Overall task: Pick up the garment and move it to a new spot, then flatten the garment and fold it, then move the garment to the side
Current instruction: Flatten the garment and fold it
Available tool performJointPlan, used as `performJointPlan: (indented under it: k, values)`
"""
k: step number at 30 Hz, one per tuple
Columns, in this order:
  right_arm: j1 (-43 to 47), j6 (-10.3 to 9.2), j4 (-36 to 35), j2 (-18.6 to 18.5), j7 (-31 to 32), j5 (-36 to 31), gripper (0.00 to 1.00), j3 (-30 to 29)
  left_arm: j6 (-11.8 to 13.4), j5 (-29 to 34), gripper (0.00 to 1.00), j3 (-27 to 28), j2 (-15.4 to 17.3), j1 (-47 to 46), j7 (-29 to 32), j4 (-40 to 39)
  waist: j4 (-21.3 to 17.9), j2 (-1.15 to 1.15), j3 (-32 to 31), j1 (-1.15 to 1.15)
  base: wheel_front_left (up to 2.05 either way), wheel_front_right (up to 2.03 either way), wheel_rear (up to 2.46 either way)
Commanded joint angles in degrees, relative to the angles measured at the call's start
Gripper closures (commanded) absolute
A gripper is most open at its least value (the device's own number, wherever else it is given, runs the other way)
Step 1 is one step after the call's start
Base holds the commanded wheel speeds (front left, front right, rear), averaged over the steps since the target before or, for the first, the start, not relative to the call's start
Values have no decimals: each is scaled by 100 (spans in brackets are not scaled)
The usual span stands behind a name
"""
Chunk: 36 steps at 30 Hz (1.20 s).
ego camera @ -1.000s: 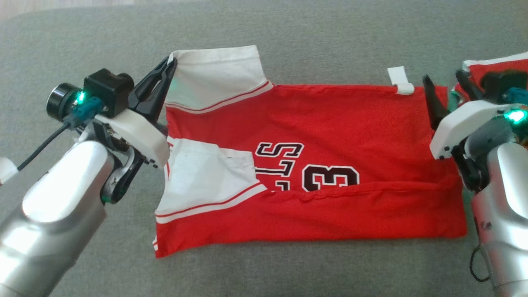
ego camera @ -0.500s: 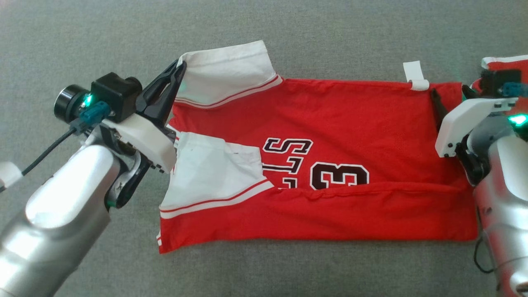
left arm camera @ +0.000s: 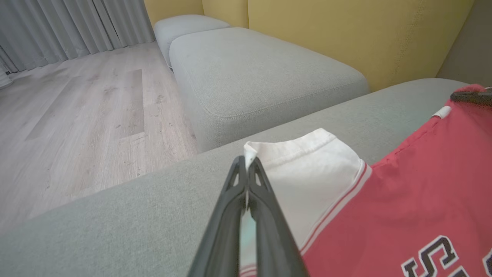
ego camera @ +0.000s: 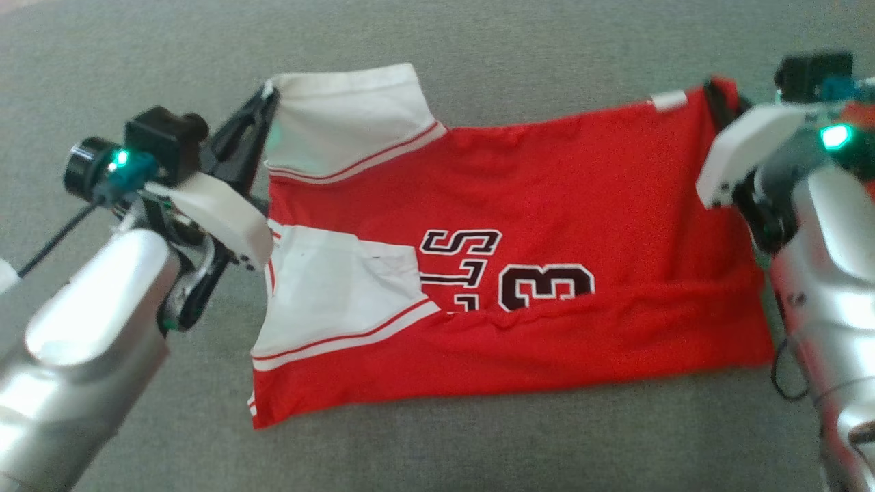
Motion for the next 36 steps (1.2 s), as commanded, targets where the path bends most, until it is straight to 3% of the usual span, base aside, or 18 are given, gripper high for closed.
performJointPlan:
  k: [1,11,22,29,36]
  values:
    - [-344,-4,-353,-73,-133,252,100,302,37,-39,100,361,283,-407,-50,-50,-96,0,-11,0,0,0,0]
    - [-923,-4,-781,-456,-541,1203,100,1178,-177,156,100,457,252,-1201,-282,780,-292,0,232,0,0,0,0]
    - [-1700,-4,-242,-413,-1466,1639,100,1559,-518,558,100,447,-269,-2356,-1338,2374,-313,0,367,0,0,0,0]
    - [-1585,-4,175,-516,-1634,1959,100,1888,-858,577,100,201,-509,-2217,-1498,2875,-135,0,207,0,0,0,0]
    - [-1267,-4,275,-869,-1537,2336,100,2420,-1082,464,100,-147,-420,-1703,-1399,2712,20,0,-27,0,0,0,0]
